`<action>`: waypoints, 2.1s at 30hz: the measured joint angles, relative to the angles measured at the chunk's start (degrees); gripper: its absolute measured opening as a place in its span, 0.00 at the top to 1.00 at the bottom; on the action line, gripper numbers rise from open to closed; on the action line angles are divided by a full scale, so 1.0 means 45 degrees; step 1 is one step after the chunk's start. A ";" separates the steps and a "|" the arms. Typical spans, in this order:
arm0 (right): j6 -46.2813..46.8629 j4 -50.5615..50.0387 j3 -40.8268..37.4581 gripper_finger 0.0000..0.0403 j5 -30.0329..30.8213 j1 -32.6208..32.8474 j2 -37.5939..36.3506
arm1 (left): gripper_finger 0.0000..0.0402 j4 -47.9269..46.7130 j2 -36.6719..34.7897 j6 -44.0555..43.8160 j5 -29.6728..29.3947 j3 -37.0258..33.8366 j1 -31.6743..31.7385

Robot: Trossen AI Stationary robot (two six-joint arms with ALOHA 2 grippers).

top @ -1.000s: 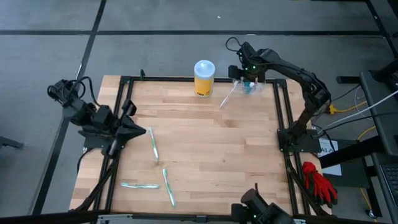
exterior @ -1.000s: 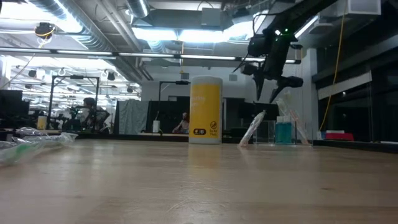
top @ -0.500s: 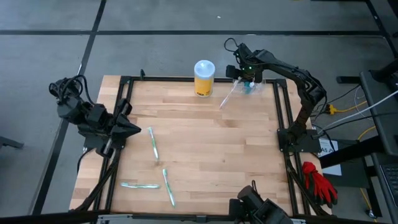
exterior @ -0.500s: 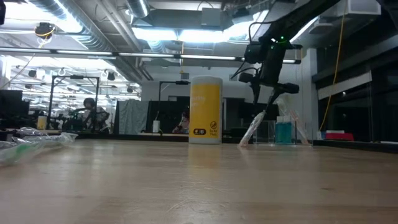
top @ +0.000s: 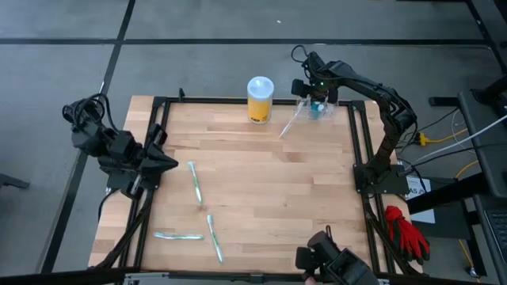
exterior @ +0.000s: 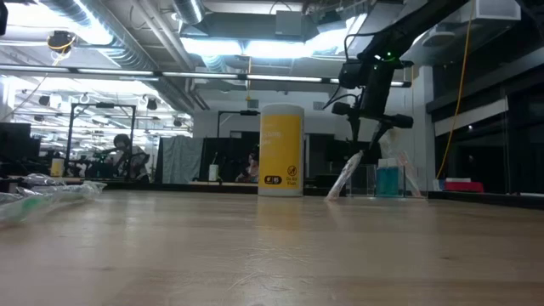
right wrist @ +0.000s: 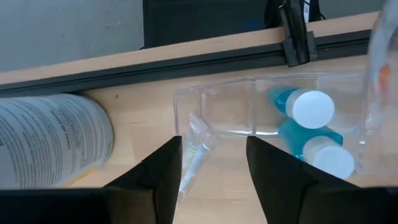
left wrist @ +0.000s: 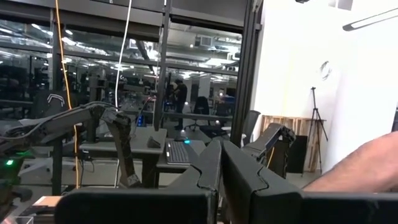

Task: Pick & Place toothbrushing station
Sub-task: Put the orange toothbrush into the transparent organizer

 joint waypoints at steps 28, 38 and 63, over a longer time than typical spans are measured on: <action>0.0005 0.0793 -0.0019 0.55 -0.0099 0.0124 0.0471 | 0.98 0.0037 -0.0139 0.0217 -0.0115 0.0000 0.0000; -0.0042 0.0788 -0.0019 0.62 -0.0112 0.0127 0.0471 | 0.98 -0.0006 -0.0278 0.0325 -0.0112 0.0000 0.0000; -0.1005 -0.0110 -0.0068 0.71 -0.0418 0.0472 0.0461 | 0.98 -0.0168 -0.0419 0.0656 -0.0083 0.0000 0.0000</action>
